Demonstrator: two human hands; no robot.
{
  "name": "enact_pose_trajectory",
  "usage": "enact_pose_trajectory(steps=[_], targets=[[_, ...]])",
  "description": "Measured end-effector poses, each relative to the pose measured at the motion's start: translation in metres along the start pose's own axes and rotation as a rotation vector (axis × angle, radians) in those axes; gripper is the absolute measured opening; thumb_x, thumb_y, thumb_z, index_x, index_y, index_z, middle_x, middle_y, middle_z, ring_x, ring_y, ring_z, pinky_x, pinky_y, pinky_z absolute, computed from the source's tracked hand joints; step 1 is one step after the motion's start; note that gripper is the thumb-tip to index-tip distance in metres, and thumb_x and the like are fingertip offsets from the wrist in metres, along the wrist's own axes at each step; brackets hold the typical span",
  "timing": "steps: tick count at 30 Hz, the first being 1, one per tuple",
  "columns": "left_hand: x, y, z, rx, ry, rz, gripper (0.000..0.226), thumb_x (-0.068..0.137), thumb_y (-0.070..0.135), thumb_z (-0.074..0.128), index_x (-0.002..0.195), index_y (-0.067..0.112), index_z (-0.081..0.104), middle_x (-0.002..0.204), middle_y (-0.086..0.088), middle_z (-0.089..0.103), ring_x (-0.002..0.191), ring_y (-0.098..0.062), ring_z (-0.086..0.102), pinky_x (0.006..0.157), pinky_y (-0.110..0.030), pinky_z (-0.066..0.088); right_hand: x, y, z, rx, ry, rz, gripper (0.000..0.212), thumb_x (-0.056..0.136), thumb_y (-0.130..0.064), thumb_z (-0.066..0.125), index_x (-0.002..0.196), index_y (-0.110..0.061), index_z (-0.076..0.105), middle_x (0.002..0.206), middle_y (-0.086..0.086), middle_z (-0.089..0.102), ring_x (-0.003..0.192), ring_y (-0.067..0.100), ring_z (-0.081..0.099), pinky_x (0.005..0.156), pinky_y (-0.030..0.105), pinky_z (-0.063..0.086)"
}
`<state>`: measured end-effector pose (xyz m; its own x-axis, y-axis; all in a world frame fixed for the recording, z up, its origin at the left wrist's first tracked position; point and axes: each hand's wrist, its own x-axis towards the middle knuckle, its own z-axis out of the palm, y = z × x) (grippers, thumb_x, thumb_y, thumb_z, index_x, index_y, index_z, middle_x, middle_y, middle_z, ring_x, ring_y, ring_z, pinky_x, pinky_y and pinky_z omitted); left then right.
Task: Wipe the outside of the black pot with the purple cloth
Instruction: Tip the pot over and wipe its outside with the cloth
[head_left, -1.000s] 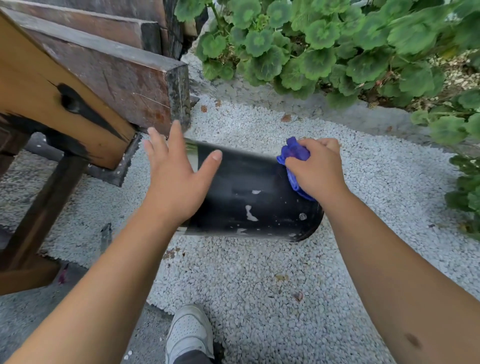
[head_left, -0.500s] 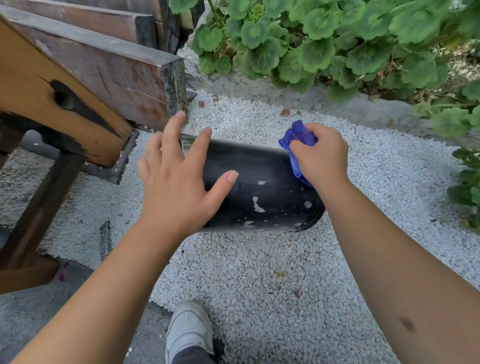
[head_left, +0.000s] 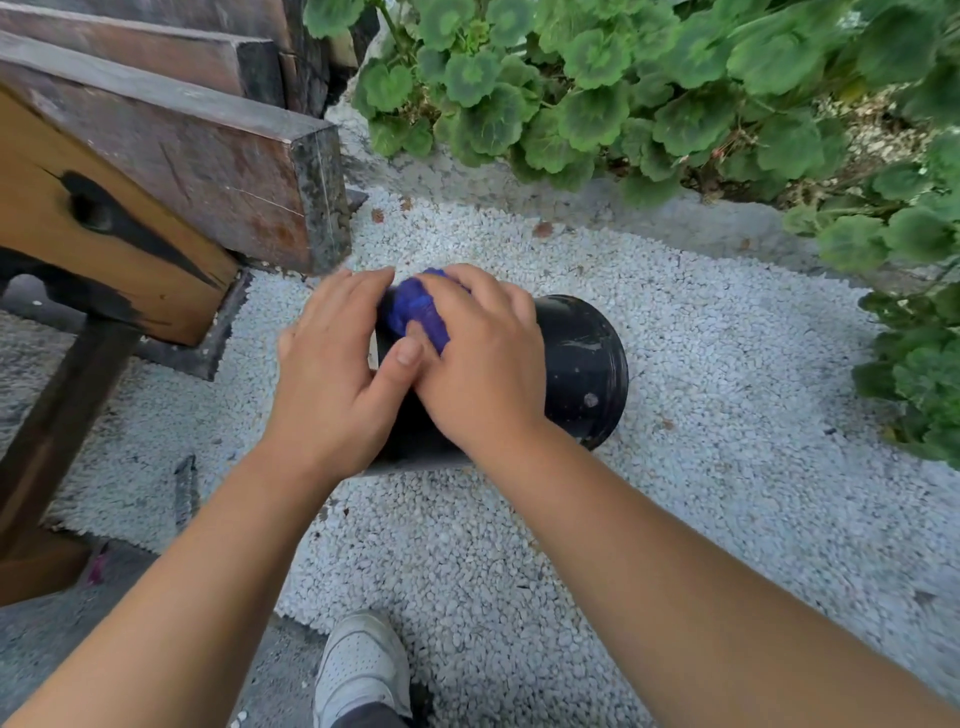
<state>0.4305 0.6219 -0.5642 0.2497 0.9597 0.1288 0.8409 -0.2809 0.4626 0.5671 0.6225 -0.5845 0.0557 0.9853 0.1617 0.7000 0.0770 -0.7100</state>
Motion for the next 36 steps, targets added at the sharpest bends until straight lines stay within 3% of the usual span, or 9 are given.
enact_pose_trajectory(steps=[3, 8, 13, 16, 19, 22, 26, 30, 36], targets=[[-0.003, 0.001, 0.000, -0.016, 0.022, -0.056, 0.095, 0.090, 0.076, 0.013, 0.141, 0.003, 0.046, 0.137, -0.015, 0.052, 0.133, -0.035, 0.043, 0.104, -0.059, 0.035, 0.007, 0.017, -0.001, 0.005, 0.017, 0.048, 0.039, 0.084, -0.035, 0.053, 0.117, -0.019, 0.068, 0.126, -0.002, 0.063, 0.113, 0.030, 0.050, 0.098, 0.041, 0.041], [-0.002, 0.001, 0.001, -0.023, 0.026, -0.142, 0.081, 0.091, 0.065, 0.024, 0.141, 0.004, 0.046, 0.138, -0.016, 0.052, 0.131, -0.035, 0.044, 0.101, -0.060, 0.037, 0.015, 0.060, -0.008, 0.008, 0.038, 0.147, 0.012, 0.083, -0.028, 0.048, 0.081, -0.020, 0.056, 0.089, -0.008, 0.059, 0.091, 0.024, 0.051, 0.088, 0.031, 0.035], [0.002, 0.004, 0.003, -0.043, 0.044, -0.156, 0.075, 0.092, 0.059, 0.026, 0.141, 0.006, 0.045, 0.136, -0.012, 0.052, 0.128, -0.032, 0.046, 0.100, -0.059, 0.038, 0.018, 0.093, -0.012, -0.016, 0.027, 0.304, 0.031, 0.087, -0.030, 0.050, 0.111, -0.016, 0.064, 0.117, -0.001, 0.063, 0.105, 0.027, 0.049, 0.094, 0.031, 0.034], [0.005, 0.004, 0.004, -0.088, 0.052, -0.149, 0.075, 0.093, 0.060, 0.025, 0.142, 0.007, 0.044, 0.137, -0.011, 0.051, 0.128, -0.030, 0.046, 0.100, -0.058, 0.038, 0.017, 0.094, -0.021, 0.142, 0.068, 0.335, 0.039, 0.087, -0.023, 0.057, 0.126, -0.023, 0.060, 0.121, -0.009, 0.057, 0.115, 0.023, 0.048, 0.098, 0.031, 0.039], [0.006, 0.004, 0.005, -0.126, 0.073, -0.139, 0.072, 0.094, 0.058, 0.025, 0.142, 0.007, 0.045, 0.134, -0.009, 0.051, 0.124, -0.027, 0.047, 0.101, -0.056, 0.038, 0.012, 0.075, -0.027, 0.259, 0.133, 0.271, 0.041, 0.083, -0.019, 0.061, 0.124, -0.026, 0.062, 0.115, -0.016, 0.053, 0.114, 0.019, 0.052, 0.101, 0.035, 0.043], [0.009, 0.007, 0.008, -0.161, 0.104, -0.119, 0.070, 0.095, 0.055, 0.024, 0.139, 0.005, 0.047, 0.133, -0.011, 0.052, 0.124, -0.028, 0.047, 0.103, -0.049, 0.038, 0.007, 0.035, -0.022, 0.324, 0.156, 0.114, 0.040, 0.081, -0.019, 0.062, 0.121, -0.022, 0.065, 0.121, -0.007, 0.059, 0.114, 0.022, 0.053, 0.100, 0.043, 0.043], [0.014, 0.008, 0.010, -0.196, 0.129, -0.077, 0.069, 0.096, 0.052, 0.023, 0.135, 0.001, 0.050, 0.131, -0.013, 0.054, 0.121, -0.017, 0.046, 0.101, -0.017, 0.030, -0.011, -0.008, 0.003, 0.248, 0.193, -0.116, 0.030, 0.086, -0.024, 0.058, 0.114, -0.020, 0.070, 0.121, 0.001, 0.063, 0.108, 0.021, 0.050, 0.096, 0.037, 0.043], [0.014, 0.004, 0.010, -0.198, 0.121, -0.073, 0.070, 0.096, 0.053, 0.024, 0.136, 0.002, 0.049, 0.128, -0.012, 0.054, 0.120, -0.023, 0.048, 0.099, -0.027, 0.033, -0.017, 0.013, 0.008, 0.053, 0.197, -0.127, 0.044, 0.082, -0.047, 0.061, 0.116, -0.022, 0.072, 0.124, 0.003, 0.064, 0.107, 0.030, 0.056, 0.089, 0.045, 0.047], [0.019, -0.006, 0.008, -0.188, 0.130, -0.162, 0.072, 0.095, 0.056, 0.022, 0.140, 0.005, 0.048, 0.138, -0.010, 0.052, 0.134, -0.024, 0.042, 0.103, -0.021, 0.027, -0.013, 0.052, 0.019, -0.015, 0.267, -0.069, 0.040, 0.084, -0.039, 0.065, 0.115, -0.015, 0.071, 0.125, 0.008, 0.063, 0.112, 0.027, 0.048, 0.099, 0.034, 0.041]])
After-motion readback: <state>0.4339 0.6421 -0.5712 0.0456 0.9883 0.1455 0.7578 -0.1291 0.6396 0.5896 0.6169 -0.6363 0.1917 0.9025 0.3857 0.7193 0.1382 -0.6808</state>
